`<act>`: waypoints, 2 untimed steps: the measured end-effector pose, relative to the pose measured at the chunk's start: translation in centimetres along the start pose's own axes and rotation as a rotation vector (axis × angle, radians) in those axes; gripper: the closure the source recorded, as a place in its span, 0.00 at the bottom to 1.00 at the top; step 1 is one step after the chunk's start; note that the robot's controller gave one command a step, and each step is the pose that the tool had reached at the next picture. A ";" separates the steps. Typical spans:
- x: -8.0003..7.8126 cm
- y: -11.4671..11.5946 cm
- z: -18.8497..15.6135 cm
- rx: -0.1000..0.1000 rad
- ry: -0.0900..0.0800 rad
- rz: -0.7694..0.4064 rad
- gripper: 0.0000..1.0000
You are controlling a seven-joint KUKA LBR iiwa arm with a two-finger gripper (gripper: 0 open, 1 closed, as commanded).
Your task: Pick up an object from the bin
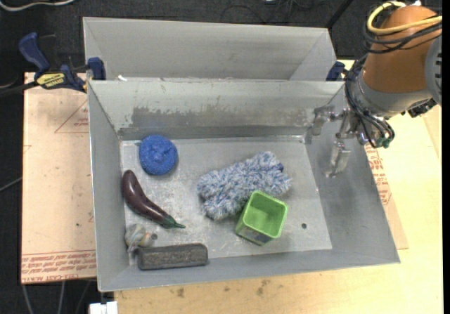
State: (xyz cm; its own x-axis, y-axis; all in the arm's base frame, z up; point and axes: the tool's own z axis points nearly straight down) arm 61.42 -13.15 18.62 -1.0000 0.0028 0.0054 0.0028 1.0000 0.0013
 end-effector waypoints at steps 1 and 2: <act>-0.1 0.1 -0.5 0.001 -0.007 -0.002 0.00; -0.1 4.1 1.7 0.003 -0.009 -0.081 0.00</act>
Offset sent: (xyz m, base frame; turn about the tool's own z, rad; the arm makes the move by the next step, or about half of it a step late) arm -0.0003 0.0834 -0.0403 -0.1668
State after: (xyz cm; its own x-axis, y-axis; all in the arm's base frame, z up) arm 61.52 -9.08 16.93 -0.9969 -0.0782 -0.0035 -0.0782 0.9969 -0.0012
